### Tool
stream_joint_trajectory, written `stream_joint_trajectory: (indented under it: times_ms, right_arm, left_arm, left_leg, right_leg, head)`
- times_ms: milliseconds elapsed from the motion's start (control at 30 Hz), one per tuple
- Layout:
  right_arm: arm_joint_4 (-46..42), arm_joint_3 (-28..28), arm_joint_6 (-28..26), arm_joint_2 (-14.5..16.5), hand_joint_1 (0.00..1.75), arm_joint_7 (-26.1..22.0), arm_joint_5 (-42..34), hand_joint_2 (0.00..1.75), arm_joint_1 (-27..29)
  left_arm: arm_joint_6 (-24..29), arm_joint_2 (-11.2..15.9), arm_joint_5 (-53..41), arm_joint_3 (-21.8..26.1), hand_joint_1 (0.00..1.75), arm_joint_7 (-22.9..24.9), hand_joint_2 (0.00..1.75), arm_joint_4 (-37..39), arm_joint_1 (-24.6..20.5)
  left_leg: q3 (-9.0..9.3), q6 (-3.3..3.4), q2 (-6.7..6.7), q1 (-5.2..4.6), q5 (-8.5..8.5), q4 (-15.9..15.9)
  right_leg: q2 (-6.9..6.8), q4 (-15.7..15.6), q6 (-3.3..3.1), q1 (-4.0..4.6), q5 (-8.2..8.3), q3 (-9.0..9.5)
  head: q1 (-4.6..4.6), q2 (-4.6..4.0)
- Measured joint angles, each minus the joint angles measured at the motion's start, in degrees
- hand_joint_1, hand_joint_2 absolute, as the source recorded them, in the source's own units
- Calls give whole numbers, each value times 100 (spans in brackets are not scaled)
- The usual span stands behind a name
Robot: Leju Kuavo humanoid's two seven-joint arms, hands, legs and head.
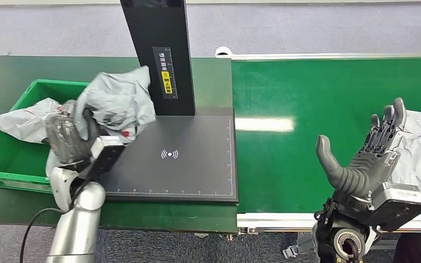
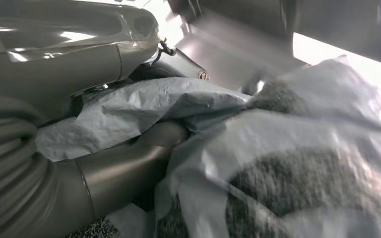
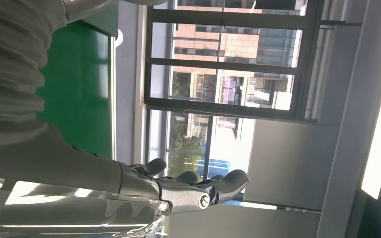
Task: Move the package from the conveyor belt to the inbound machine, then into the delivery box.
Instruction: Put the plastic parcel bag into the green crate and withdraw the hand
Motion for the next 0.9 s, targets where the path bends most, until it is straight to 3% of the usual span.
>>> stream_joint_trajectory:
  times_ms: [233,400,633,900]
  right_arm:
    - [-90,-80,-78,-27,0,-60,-107,175,250]
    - [-99,-104,-74,-56,0,-94,-174,175,320]
    - [-99,-121,-61,-75,0,-97,-204,175,320]
    - [-90,-90,-49,-143,0,-38,-333,175,264]
  left_arm:
    - [0,429,839,871,175,-226,175,-347,-695]
    - [-2,712,302,1417,175,-238,175,-352,-1045]
    - [-2,833,-180,1790,175,-114,175,-262,-1171]
    - [-2,1215,-1936,2560,175,703,175,1261,-1398]
  left_leg:
    - [6,-2,3,3,4,0]
    - [6,-2,6,2,3,0]
    - [6,-2,5,2,3,0]
    - [13,-6,9,5,5,-2]
  right_leg:
    - [1,2,-1,3,1,5]
    - [3,2,-1,2,1,4]
    - [3,2,-1,2,1,4]
    - [6,6,-5,5,2,5]
  head:
    - [1,1]
    - [1,1]
    - [1,1]
    - [1,1]
